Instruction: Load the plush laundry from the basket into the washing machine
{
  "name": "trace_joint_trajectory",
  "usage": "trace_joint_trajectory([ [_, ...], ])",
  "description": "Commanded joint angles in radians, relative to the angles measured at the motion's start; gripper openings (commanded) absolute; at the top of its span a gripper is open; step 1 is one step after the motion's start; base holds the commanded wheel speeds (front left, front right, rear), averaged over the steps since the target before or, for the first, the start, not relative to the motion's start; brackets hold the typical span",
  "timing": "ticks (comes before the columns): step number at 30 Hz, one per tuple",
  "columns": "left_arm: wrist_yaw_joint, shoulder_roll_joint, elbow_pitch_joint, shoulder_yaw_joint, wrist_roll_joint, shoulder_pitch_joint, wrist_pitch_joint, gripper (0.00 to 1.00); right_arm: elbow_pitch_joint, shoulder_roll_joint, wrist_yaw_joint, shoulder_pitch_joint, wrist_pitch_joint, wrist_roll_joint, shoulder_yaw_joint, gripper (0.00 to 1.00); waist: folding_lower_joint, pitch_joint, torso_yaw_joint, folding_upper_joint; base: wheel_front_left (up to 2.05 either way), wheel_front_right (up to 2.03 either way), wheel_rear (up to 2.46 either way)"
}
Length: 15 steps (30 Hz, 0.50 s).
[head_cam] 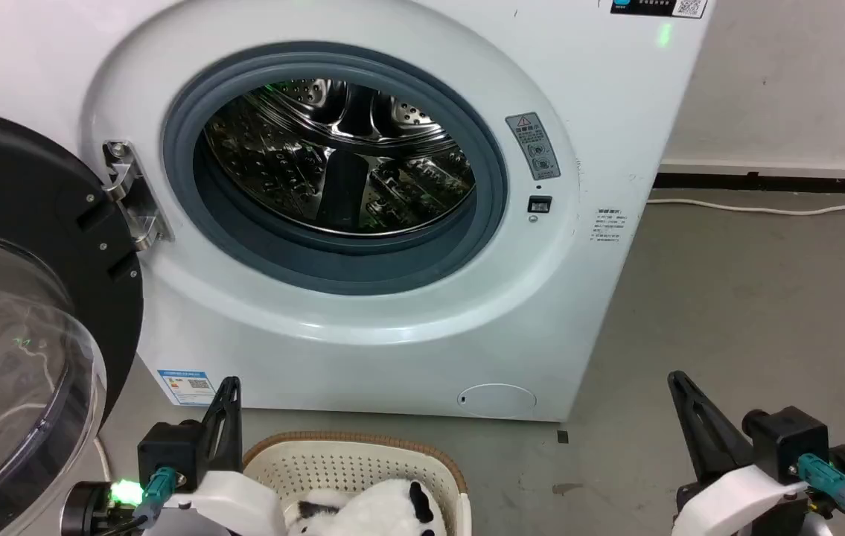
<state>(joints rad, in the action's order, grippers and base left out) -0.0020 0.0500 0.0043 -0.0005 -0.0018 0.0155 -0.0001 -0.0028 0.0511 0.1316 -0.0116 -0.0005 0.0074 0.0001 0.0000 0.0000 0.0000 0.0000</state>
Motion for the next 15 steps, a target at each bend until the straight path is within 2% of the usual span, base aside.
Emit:
trace_joint_trajectory([
  [1, 0.002, 0.0, -0.004, 0.0, 0.002, -0.015, 0.0, 0.0, 0.003, -0.001, -0.001, 0.012, 0.0, -0.007, 0.0, 0.0, 0.0, 0.0, 0.0, 0.0, 0.0, 0.0, 0.0],
  [15, 0.002, 0.0, -0.004, 0.0, 0.002, -0.015, 0.0, 0.0, 0.003, -0.001, -0.001, 0.012, 0.0, -0.007, 0.0, 0.0, 0.0, 0.0, 0.0, 0.0, 0.0, 0.0, 0.0],
])
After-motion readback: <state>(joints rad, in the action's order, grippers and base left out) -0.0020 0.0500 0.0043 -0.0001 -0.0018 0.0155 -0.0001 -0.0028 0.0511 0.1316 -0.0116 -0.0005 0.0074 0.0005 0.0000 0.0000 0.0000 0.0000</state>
